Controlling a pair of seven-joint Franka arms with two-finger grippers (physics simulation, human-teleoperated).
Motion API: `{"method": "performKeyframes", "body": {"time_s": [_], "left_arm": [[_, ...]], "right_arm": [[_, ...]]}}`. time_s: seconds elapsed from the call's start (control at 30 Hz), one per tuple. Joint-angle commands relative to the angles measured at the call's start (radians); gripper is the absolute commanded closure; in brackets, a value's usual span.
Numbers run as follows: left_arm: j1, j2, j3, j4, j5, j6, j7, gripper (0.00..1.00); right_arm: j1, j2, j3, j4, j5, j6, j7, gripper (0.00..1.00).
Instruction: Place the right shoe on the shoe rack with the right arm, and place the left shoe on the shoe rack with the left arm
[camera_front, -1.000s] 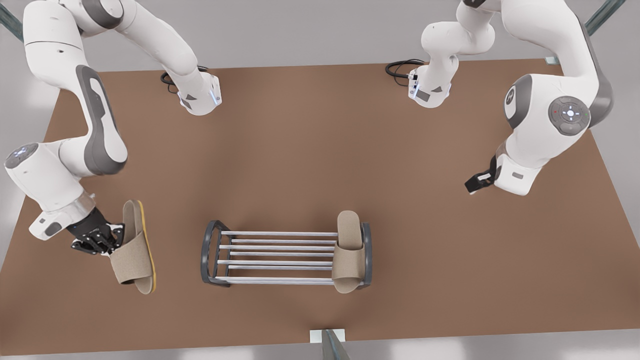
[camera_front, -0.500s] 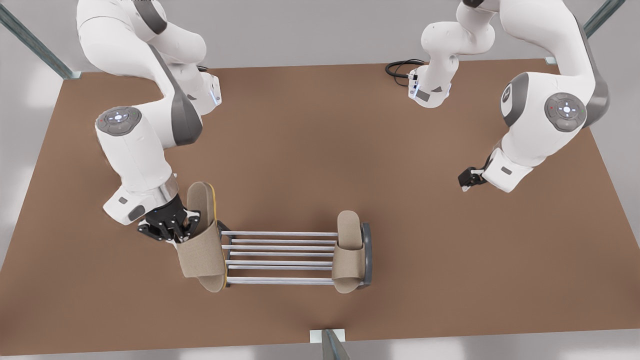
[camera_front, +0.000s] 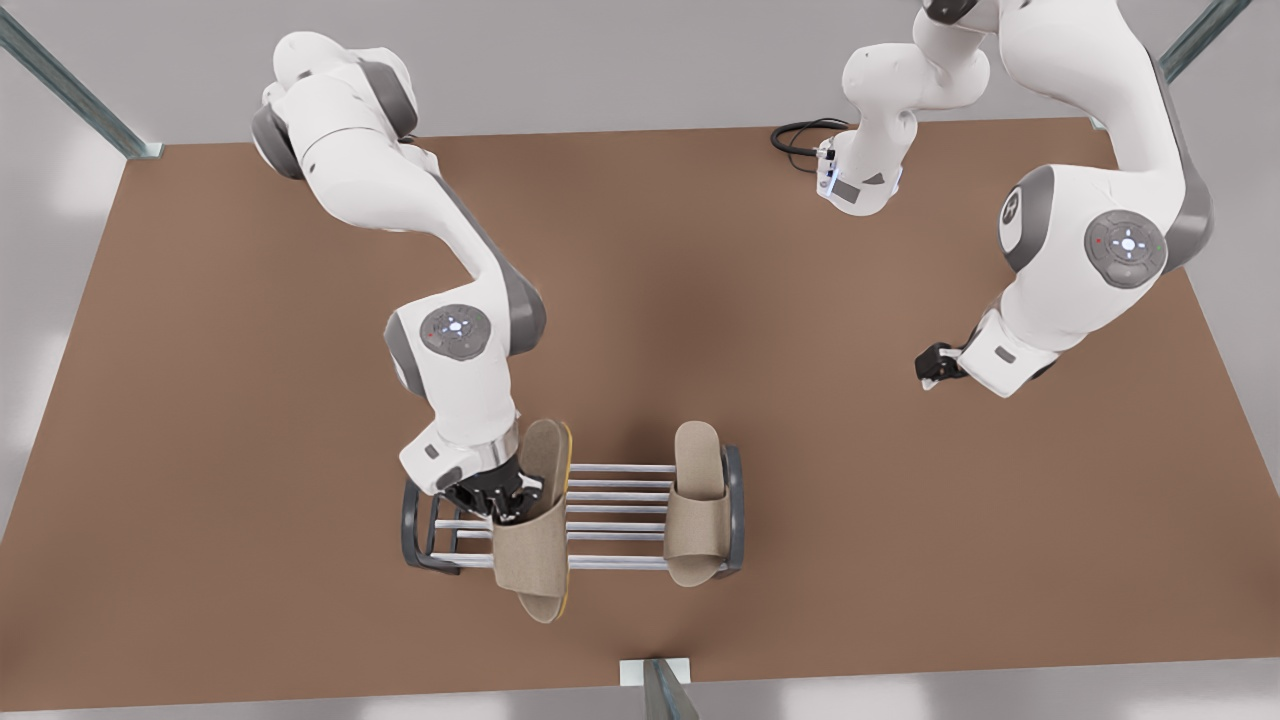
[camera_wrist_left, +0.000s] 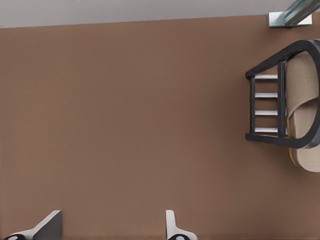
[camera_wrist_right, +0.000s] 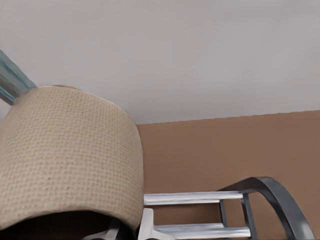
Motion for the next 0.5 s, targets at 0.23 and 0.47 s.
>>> {"method": "performKeyframes", "body": {"time_s": [0.23, 0.47], "left_arm": [[-0.002, -0.003, 0.0, 0.003, 0.003, 0.001, 0.069, 0.0], [-0.001, 0.01, 0.0, 0.0, 0.002, 0.001, 0.067, 0.0]], "right_arm": [[-0.004, -0.113, 0.012, -0.279, -0.015, 0.189, 0.313, 0.79], [-0.009, -0.085, 0.035, -0.319, -0.104, 0.213, 0.319, 0.79]]}}
